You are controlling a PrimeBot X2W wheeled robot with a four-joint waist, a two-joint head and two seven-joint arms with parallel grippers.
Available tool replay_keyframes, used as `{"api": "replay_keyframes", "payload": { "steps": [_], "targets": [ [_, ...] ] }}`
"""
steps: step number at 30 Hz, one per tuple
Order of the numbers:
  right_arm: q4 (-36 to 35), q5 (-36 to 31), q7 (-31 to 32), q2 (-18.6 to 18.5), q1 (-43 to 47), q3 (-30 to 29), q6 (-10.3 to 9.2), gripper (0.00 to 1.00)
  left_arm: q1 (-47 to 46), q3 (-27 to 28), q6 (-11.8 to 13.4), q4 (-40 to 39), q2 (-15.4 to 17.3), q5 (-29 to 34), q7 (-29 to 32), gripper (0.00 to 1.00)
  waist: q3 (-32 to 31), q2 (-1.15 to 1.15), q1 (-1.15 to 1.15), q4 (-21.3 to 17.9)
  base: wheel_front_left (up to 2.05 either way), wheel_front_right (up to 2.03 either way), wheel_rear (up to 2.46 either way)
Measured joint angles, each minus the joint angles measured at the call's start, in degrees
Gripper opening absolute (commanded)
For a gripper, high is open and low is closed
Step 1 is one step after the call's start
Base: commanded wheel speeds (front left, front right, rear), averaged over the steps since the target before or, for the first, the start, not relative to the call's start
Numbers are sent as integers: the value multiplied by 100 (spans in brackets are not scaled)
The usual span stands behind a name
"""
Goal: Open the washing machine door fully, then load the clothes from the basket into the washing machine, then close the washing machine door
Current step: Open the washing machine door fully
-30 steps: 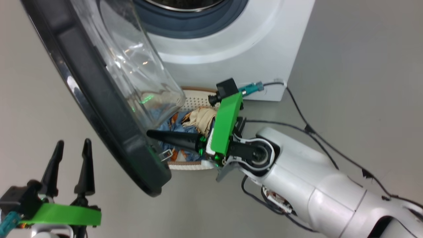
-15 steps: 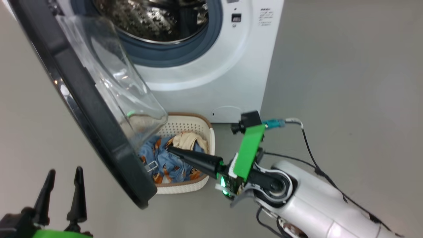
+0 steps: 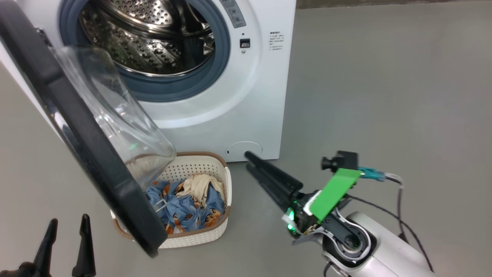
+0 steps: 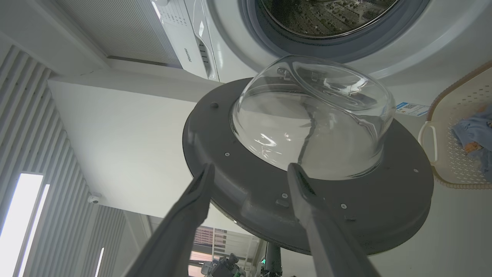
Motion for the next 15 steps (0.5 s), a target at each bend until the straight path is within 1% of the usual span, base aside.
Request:
{"api": "replay_keyframes", "payload": {
  "steps": [5,9,12,15],
  "targets": [
    [-225,-829,-847,-71,265,-316,0,100,9,60,-1,-62,-41,23,0,100,-37,0,0,-106,0,0,0],
    [-197,-1590,-1653,-137,371,-546,0,100,23,85,-1,-81,-52,43,0,100,-57,0,0,-171,0,0,0],
    [190,-2475,-1873,-334,376,-580,0,100,95,93,-1,-91,-70,44,0,100,-88,0,0,-197,0,0,0],
    [594,-3353,-1927,-328,415,-947,0,100,107,99,-1,-105,-101,44,0,100,-110,0,0,-217,0,0,0]
  ]
}}
